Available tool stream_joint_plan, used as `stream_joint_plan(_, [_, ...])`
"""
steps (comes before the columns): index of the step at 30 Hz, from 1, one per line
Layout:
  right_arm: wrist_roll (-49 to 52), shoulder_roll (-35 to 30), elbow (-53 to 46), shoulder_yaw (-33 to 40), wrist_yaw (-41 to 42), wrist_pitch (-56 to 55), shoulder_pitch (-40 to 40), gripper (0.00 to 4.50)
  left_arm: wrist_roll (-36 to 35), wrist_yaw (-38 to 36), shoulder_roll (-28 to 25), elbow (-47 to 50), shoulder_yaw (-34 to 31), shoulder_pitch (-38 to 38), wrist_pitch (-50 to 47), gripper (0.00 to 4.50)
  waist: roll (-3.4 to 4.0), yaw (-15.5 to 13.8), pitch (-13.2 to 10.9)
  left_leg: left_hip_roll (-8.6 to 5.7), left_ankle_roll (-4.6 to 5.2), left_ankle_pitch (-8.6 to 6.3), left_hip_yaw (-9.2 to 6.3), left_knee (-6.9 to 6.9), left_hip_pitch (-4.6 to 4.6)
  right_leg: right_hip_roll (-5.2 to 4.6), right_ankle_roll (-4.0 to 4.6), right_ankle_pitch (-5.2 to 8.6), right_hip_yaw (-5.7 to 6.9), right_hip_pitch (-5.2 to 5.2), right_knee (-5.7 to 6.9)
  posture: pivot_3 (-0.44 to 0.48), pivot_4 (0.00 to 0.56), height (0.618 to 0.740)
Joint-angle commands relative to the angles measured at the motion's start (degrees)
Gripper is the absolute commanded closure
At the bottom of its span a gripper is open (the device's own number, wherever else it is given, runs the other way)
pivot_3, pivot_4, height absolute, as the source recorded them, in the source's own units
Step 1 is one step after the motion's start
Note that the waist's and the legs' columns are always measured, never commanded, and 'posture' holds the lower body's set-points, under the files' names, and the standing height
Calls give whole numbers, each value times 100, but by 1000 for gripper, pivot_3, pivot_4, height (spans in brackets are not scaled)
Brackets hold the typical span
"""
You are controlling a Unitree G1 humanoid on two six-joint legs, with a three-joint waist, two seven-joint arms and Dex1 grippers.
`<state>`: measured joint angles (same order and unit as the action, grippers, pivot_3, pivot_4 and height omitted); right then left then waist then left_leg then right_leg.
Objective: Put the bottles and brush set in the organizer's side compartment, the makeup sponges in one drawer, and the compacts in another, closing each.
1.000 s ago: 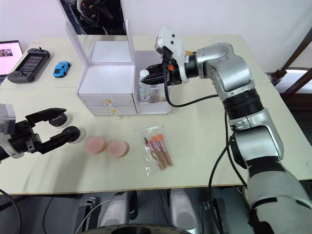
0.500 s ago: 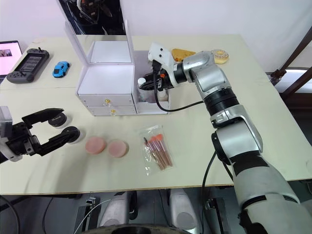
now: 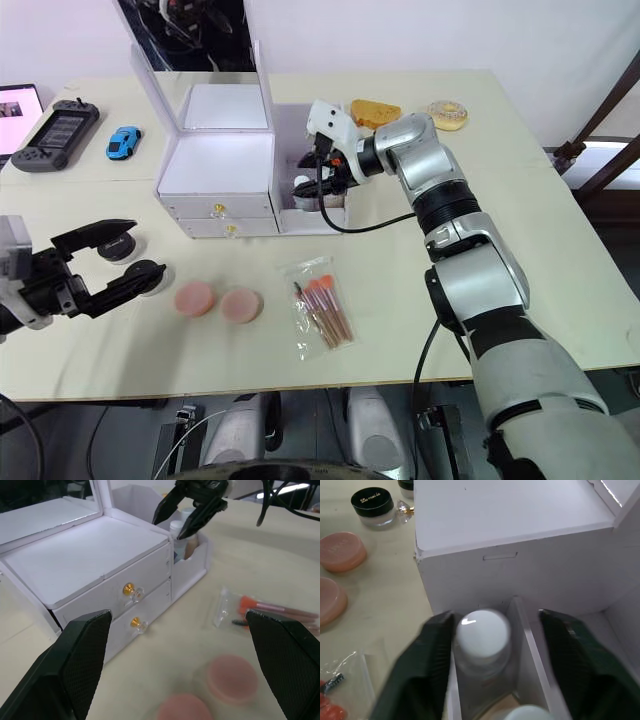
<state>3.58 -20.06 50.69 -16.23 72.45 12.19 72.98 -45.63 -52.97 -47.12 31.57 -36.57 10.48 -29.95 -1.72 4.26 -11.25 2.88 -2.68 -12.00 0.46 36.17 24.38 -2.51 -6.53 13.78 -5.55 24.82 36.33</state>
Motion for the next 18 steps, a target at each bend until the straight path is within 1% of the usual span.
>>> stream_joint_plan(1, [91,-4,-137,269,93,57,353,59,-93,11,-119,99,2,-96,-11,0,1,5,-1,0,0,0,0,0,0,0,0,0,0,0,0,0,150,738])
stream_joint_plan(7, [281,-189,-521,571,355,466,438,59,-90,-49,-163,14,17,-201,-23,0,1,1,-1,0,0,0,0,0,0,1,0,0,0,0,0,0,150,738])
stream_joint_plan(11, [636,-631,-1005,908,758,900,360,59,-138,-114,-184,-181,-55,-290,-31,0,3,-28,-2,0,0,0,-1,-1,1,1,0,0,0,0,-1,0,150,738])
stream_joint_plan(13, [858,-918,-1236,1161,893,970,180,59,-142,-193,-266,-401,-172,-342,-44,0,2,-31,-1,0,0,0,-1,0,1,0,0,1,0,0,-2,0,150,738])
stream_joint_plan(16, [1169,-1386,-1697,1580,1001,851,-319,59,-100,-301,-483,-931,-364,-448,-93,0,-1,-31,1,-1,0,0,-1,1,1,-2,0,1,2,-4,-7,0,150,738])
stream_joint_plan(18, [1345,-1622,-1886,1910,808,959,-630,59,-254,-386,-663,-1366,-493,-532,-330,0,0,-16,0,-1,0,0,0,1,-1,-3,0,1,3,-5,-8,0,150,738])
